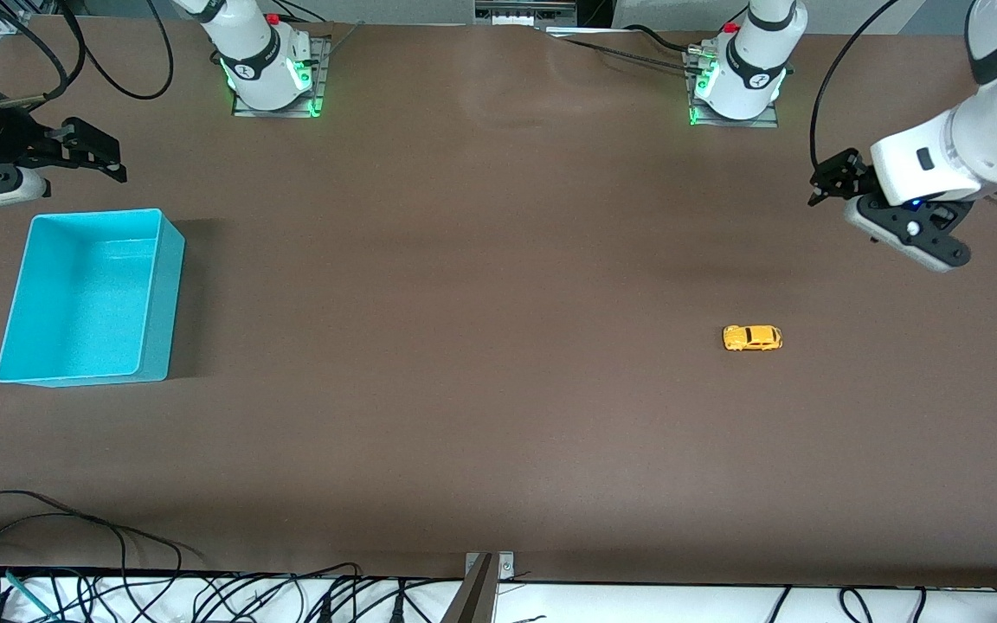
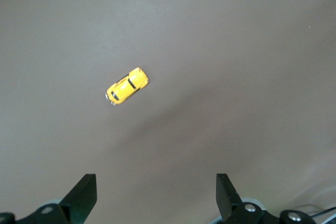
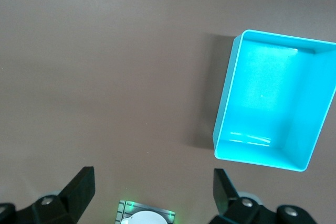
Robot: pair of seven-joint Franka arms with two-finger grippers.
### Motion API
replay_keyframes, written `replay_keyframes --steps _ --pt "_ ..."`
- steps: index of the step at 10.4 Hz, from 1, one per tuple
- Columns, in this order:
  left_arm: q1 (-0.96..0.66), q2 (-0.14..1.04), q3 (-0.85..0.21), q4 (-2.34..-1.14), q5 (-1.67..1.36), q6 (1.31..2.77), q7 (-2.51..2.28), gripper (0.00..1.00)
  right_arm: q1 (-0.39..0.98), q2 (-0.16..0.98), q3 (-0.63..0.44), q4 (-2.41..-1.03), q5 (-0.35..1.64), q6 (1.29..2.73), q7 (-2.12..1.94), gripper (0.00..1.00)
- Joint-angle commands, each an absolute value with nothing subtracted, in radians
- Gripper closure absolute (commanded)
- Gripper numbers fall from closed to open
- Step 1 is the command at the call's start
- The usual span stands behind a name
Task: Wind up and store yellow beetle car
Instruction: 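Move the left gripper down over the yellow beetle car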
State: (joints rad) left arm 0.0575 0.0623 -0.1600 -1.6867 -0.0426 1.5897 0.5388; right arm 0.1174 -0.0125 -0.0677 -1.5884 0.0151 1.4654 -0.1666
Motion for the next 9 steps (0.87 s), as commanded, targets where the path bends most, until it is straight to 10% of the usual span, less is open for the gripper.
replay_keyframes --steps 1,9 --pt "0.074 0.101 -0.166 -1.761 -0.032 1.720 0.771 0.00 0.120 -0.026 -0.069 -1.577 0.006 1.443 -0.153 0.00" --pt "0.167 0.273 -0.167 -2.032 0.011 2.226 1.299 0.00 0.118 -0.026 -0.078 -1.577 0.008 1.443 -0.161 0.00"
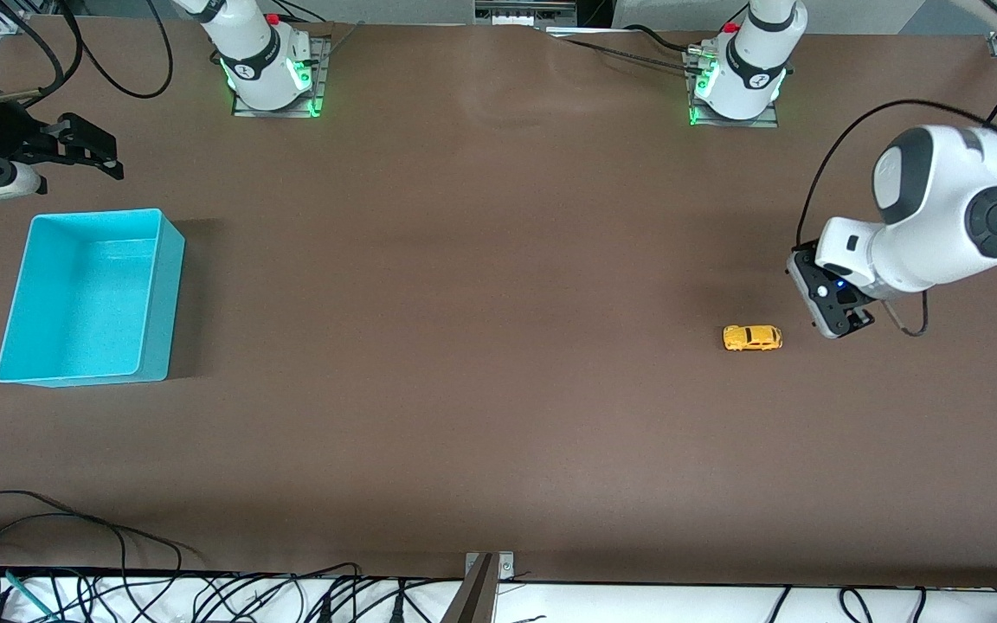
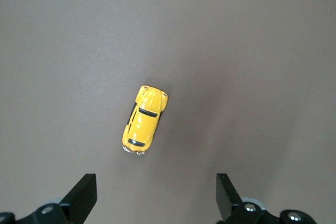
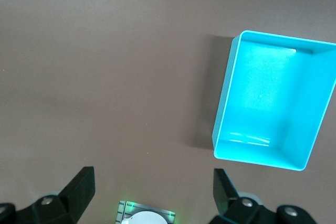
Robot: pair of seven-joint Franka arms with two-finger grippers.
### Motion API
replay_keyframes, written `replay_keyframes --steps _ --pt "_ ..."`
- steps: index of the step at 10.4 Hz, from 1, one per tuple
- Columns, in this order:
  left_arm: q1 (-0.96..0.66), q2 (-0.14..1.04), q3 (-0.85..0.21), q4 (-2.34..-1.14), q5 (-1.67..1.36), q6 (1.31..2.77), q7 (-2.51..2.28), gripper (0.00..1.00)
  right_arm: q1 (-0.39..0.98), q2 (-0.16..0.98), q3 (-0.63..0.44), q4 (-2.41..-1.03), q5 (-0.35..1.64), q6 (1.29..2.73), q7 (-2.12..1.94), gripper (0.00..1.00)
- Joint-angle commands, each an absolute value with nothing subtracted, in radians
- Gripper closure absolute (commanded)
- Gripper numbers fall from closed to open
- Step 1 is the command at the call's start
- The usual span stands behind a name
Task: Wind up and store yellow beetle car
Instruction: 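Move the left gripper down over the yellow beetle car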
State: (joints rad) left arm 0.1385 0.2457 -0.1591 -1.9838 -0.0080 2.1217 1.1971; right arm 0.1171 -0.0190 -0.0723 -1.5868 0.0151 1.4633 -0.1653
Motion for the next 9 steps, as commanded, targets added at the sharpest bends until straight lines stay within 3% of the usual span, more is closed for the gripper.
replay_keyframes --steps 1,4,9 --pt "0.170 0.288 -0.167 -2.084 0.011 2.323 1.352 0.00 0.118 -0.026 -0.077 -1.577 0.008 1.442 -0.153 0.00" --pt "0.163 0.386 -0.172 -2.126 0.011 2.505 1.518 0.00 0.118 -0.026 -0.077 -1.577 0.008 1.443 -0.153 0.00" --pt "0.158 0.443 -0.172 -2.149 0.011 2.624 1.557 0.00 0.118 -0.025 -0.077 -1.577 0.008 1.443 -0.153 0.00"
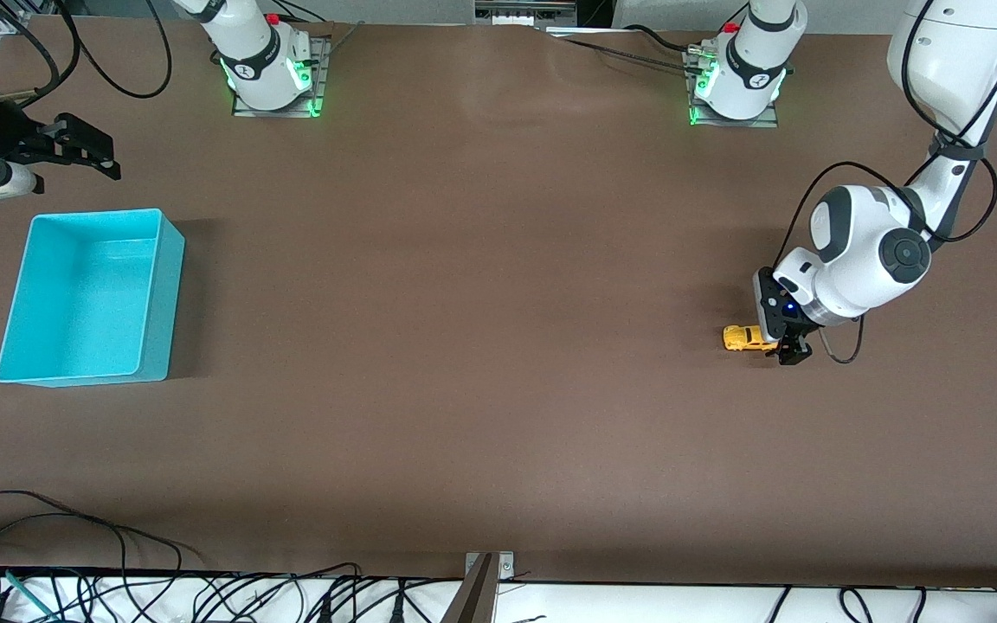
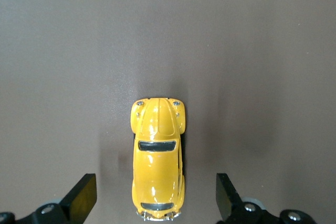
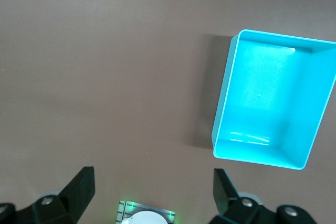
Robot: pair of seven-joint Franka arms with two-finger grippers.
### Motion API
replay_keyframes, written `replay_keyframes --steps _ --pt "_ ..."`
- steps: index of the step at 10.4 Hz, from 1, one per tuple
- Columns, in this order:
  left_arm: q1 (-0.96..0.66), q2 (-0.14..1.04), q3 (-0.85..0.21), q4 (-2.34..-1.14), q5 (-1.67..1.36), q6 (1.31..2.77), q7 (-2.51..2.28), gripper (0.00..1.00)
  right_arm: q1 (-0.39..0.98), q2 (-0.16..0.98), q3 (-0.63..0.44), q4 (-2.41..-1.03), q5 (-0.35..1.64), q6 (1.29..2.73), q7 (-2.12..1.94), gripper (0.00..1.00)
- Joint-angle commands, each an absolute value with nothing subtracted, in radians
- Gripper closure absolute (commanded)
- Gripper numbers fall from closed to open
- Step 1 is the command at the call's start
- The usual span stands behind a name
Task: Wind up and store yellow beetle car
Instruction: 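Move the left gripper down over the yellow beetle car, then close the left gripper onto the yellow car, pressing it down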
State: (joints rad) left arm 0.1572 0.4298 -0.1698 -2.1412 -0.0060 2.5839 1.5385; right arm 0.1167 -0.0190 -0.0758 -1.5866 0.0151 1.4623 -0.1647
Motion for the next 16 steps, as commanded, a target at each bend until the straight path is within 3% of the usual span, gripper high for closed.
replay_keyframes --steps 1,3,4,6,7,10,16 --pt "0.158 0.454 -0.172 -2.149 0.011 2.629 1.557 0.00 0.118 -0.025 -0.077 -1.578 0.006 1.443 -0.152 0.00" --pt "0.158 0.469 -0.173 -2.149 0.011 2.641 1.557 0.00 0.118 -0.023 -0.077 -1.577 0.006 1.443 -0.153 0.00" --pt "0.158 0.468 -0.173 -2.149 0.011 2.642 1.559 0.10 0.118 -0.021 -0.077 -1.578 0.006 1.443 -0.153 0.00" --pt "0.156 0.468 -0.175 -2.149 0.011 2.642 1.560 0.64 0.118 -0.021 -0.077 -1.578 0.006 1.443 -0.153 0.00" --pt "0.156 0.466 -0.176 -2.149 0.011 2.642 1.568 0.78 0.118 -0.021 -0.077 -1.578 0.006 1.443 -0.153 0.00" --pt "0.160 0.465 -0.183 -2.148 0.011 2.642 1.588 0.91 0.118 -0.021 -0.077 -1.578 0.006 1.443 -0.153 0.00" --pt "0.192 0.486 -0.178 -2.138 0.011 2.625 1.615 0.95 0.118 -0.020 -0.077 -1.578 0.006 1.443 -0.153 0.00"
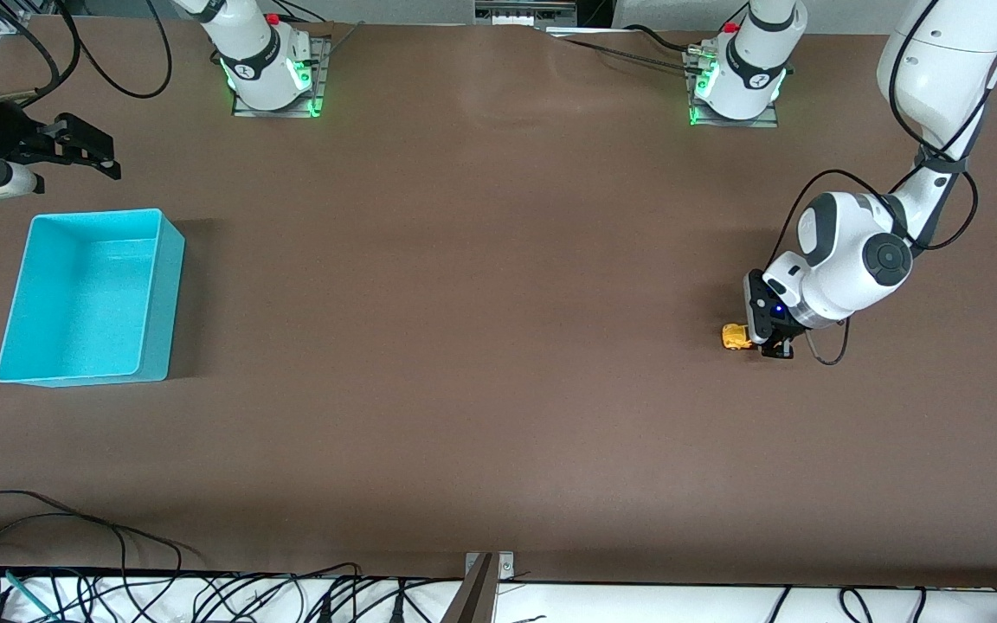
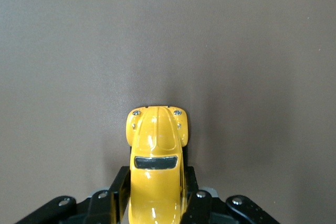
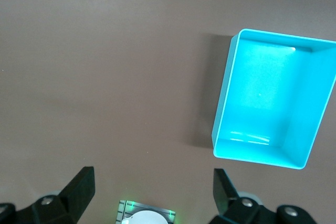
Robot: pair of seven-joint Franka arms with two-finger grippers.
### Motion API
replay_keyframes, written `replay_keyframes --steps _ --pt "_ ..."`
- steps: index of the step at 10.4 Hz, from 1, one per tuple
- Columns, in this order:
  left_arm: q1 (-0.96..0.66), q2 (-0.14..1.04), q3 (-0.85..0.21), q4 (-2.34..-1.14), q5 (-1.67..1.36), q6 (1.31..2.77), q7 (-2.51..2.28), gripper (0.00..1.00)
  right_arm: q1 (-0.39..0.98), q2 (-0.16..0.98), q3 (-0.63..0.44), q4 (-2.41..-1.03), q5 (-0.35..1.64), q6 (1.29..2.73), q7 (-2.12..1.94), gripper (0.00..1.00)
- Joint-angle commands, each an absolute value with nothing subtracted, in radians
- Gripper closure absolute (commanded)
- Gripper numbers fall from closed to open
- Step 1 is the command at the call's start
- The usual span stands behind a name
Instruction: Wind up and store yellow beetle car
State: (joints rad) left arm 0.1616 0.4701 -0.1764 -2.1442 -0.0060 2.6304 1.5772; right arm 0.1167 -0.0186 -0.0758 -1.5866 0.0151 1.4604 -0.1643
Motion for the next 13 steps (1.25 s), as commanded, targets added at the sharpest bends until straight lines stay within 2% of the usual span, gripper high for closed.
replay_keyframes --steps 1,4,7,11,12,13 --pt "0.222 0.489 -0.178 -2.131 0.011 2.597 1.658 0.96 0.118 -0.020 -0.077 -1.578 0.006 1.443 -0.153 0.00" --pt "0.349 0.506 -0.170 -2.112 0.011 2.583 1.825 0.97 0.118 -0.018 -0.078 -1.580 0.006 1.443 -0.153 0.00" --pt "0.474 0.555 -0.170 -2.043 0.011 2.583 1.954 0.96 0.118 -0.018 -0.077 -1.580 0.006 1.443 -0.153 0.00" --pt "0.509 0.586 -0.170 -2.013 0.011 2.583 1.980 0.96 0.118 -0.018 -0.077 -1.580 0.006 1.445 -0.153 0.00" --pt "0.509 0.586 -0.170 -2.003 0.011 2.583 1.985 0.91 0.118 -0.018 -0.077 -1.580 0.006 1.445 -0.153 0.00" --pt "0.509 0.580 -0.172 -1.996 0.011 2.583 1.991 0.55 0.118 -0.018 -0.077 -1.580 0.006 1.443 -0.153 0.00"
